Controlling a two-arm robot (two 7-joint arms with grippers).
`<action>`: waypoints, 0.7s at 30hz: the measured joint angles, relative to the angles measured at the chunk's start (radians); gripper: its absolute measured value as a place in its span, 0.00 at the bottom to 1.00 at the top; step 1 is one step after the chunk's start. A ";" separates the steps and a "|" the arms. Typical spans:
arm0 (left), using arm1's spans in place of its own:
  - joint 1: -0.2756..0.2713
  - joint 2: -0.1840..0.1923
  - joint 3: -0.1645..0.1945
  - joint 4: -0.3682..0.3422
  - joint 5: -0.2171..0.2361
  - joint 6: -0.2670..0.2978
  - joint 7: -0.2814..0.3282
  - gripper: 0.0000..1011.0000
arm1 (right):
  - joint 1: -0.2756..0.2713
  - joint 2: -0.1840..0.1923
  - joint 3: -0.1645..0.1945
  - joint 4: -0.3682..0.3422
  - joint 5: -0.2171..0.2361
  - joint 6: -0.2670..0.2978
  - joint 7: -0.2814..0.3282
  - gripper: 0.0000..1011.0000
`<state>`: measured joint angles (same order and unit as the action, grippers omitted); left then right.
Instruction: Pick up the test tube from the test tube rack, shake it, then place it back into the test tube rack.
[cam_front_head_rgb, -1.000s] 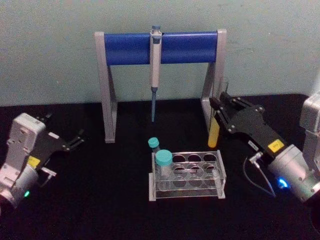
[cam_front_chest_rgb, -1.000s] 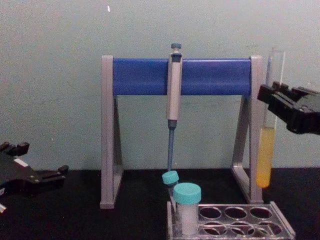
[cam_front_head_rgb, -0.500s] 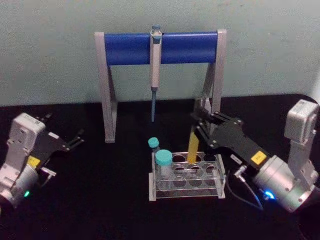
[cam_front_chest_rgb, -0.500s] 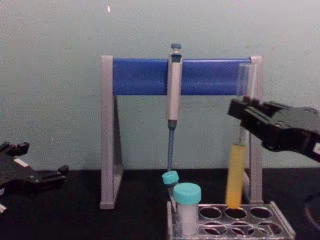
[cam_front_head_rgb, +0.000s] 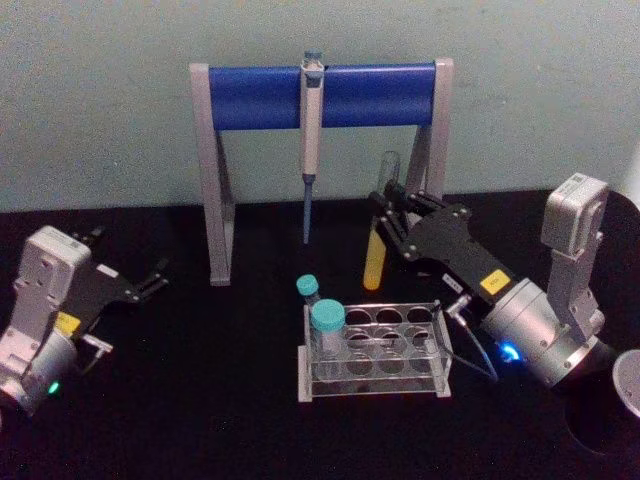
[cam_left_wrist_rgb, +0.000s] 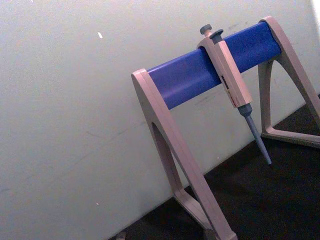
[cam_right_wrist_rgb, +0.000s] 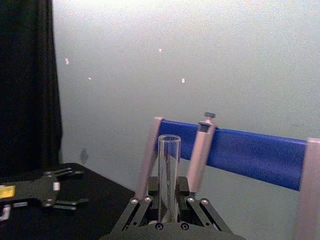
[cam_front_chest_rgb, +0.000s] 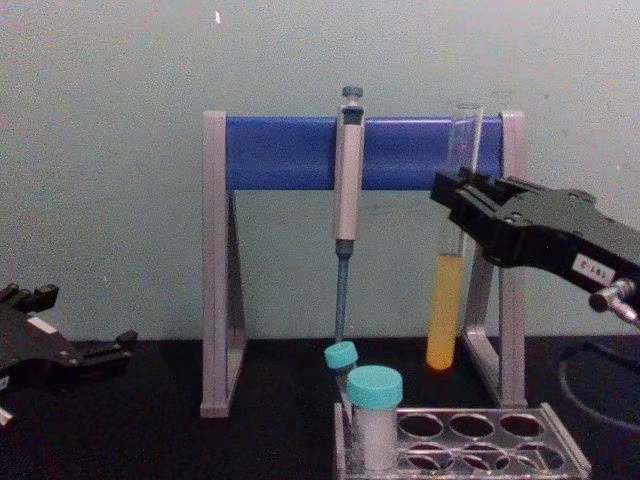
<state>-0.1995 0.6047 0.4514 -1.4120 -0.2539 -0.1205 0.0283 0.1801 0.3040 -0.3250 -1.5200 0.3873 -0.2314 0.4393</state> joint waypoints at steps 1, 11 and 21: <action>0.000 0.000 0.000 0.000 0.000 0.000 0.000 0.99 | 0.002 -0.001 0.002 0.003 -0.002 -0.001 -0.003 0.23; 0.000 0.000 0.000 0.000 0.000 0.000 0.000 0.99 | -0.004 -0.003 0.030 0.006 -0.010 -0.006 -0.022 0.23; 0.000 0.000 0.000 0.000 0.000 0.000 0.000 0.99 | -0.018 0.005 0.047 -0.014 -0.020 -0.006 -0.029 0.23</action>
<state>-0.1995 0.6047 0.4514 -1.4119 -0.2540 -0.1205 0.0283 0.1620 0.3087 -0.2781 -1.5343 0.3674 -0.2374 0.4099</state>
